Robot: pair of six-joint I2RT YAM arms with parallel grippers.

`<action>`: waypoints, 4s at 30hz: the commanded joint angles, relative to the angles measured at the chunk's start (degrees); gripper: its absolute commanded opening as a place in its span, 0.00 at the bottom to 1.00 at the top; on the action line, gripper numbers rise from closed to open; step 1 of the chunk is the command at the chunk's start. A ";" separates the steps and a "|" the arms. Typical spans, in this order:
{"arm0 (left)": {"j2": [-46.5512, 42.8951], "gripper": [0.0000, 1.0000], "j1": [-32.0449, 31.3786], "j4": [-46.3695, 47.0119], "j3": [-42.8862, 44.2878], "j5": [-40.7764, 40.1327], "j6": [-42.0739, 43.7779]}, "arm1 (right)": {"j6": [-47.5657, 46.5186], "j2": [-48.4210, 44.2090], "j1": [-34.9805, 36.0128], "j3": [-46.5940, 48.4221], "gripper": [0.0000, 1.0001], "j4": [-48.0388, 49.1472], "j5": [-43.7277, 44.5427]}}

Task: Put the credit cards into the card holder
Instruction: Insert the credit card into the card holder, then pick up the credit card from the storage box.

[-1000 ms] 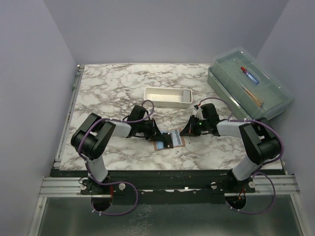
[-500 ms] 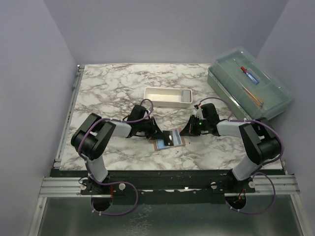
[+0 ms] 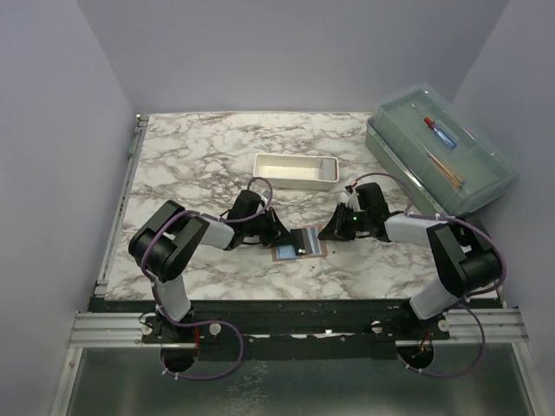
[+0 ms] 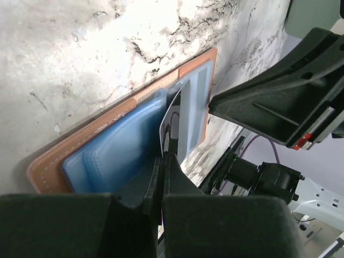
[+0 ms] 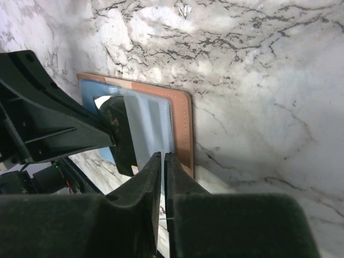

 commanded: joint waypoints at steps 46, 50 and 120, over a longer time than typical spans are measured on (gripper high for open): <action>5.36 0.29 -8.00 -10.63 11.20 -5.61 5.44 | 0.31 -0.87 0.65 -2.01 0.00 1.33 -1.05; 2.09 0.37 -7.69 -17.64 11.04 -8.95 9.13 | -0.35 -2.15 0.67 -1.56 0.00 -1.00 1.31; -24.61 0.82 -2.65 -41.98 4.85 -15.24 21.64 | -20.07 37.21 11.49 76.84 0.56 -55.37 75.29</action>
